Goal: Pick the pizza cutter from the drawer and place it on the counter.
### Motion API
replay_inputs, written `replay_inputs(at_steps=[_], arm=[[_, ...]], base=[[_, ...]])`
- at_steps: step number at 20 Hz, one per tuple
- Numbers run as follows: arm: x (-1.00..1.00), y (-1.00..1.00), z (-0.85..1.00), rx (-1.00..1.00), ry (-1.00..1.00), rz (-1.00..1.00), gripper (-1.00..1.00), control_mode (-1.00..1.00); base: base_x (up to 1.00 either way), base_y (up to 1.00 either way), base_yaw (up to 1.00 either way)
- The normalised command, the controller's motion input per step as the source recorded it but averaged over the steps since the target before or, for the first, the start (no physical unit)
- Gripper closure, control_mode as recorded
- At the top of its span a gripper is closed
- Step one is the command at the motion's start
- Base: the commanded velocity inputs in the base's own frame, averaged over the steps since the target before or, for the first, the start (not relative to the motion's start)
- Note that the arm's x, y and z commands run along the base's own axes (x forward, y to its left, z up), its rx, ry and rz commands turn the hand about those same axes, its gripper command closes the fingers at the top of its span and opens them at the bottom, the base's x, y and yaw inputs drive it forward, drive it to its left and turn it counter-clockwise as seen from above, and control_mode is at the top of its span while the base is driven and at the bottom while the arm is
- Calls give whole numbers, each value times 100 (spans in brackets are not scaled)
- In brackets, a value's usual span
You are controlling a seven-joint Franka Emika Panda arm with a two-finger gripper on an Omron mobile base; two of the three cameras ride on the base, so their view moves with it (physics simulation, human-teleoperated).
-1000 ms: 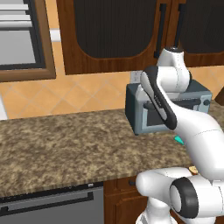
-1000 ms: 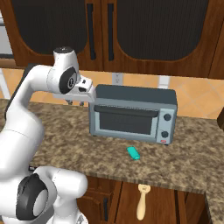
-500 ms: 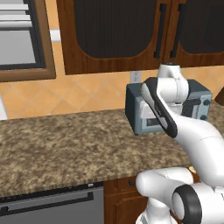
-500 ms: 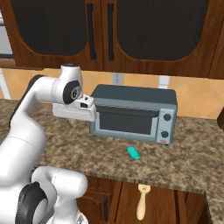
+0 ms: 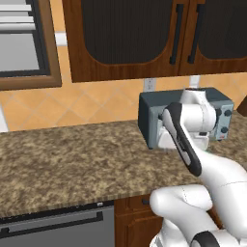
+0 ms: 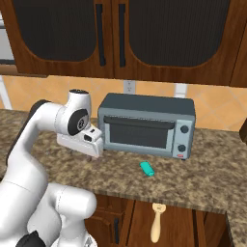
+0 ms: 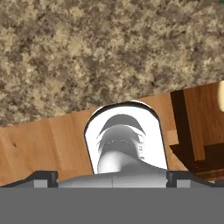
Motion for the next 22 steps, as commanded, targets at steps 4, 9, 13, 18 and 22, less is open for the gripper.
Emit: replay_inputs(at_steps=[4,9,13,18,22], arm=[[-17,-11,-30,0,2,-19,-100,-100],[0,0,-4,0,5,4,-100,-100],[-7,0,-1,0,0,0,-100,-100],[-11,0,-2,0,0,0,-100,100],[0,0,0,0,0,0,-100,100]], base=[[0,0,0],[0,0,0],[0,0,0],[-38,0,-17],[-33,9,-91]])
